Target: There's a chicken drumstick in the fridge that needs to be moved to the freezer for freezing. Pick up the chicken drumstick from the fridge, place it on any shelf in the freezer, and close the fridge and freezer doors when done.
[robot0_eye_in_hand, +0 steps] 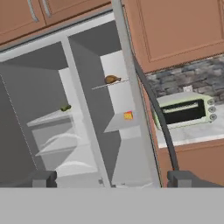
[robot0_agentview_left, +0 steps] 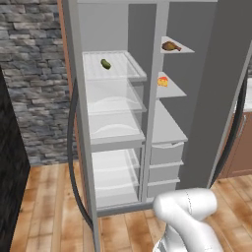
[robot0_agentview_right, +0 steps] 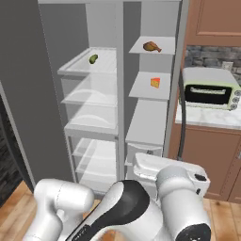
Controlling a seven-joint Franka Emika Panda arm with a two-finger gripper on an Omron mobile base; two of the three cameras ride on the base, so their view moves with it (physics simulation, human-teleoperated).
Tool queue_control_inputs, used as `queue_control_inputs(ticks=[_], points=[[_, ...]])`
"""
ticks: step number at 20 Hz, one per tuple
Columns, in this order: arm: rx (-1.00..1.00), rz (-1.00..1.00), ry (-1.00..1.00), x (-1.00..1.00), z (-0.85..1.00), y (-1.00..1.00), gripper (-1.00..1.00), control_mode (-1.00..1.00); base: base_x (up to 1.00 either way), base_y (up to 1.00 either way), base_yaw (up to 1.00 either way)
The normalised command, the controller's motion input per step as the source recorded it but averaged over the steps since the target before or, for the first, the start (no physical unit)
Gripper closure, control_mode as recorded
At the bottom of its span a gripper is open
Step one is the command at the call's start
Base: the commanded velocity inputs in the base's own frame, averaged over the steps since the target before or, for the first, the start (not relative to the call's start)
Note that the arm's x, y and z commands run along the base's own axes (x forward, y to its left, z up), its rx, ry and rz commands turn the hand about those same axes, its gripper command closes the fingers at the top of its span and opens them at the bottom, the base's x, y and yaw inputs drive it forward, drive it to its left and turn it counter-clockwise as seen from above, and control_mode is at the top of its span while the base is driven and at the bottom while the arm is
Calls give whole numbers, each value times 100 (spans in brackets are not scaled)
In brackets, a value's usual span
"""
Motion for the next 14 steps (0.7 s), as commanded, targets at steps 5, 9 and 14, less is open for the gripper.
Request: queue_control_inputs(ticks=[5,9,14], points=[[3,21,-1,47,-52,-34,-100,-100,0,0,0],[0,12,-7,53,-53,-5,-100,-100,0,0,0],[0,2,-7,59,-31,0,-100,-100,0,0,0]])
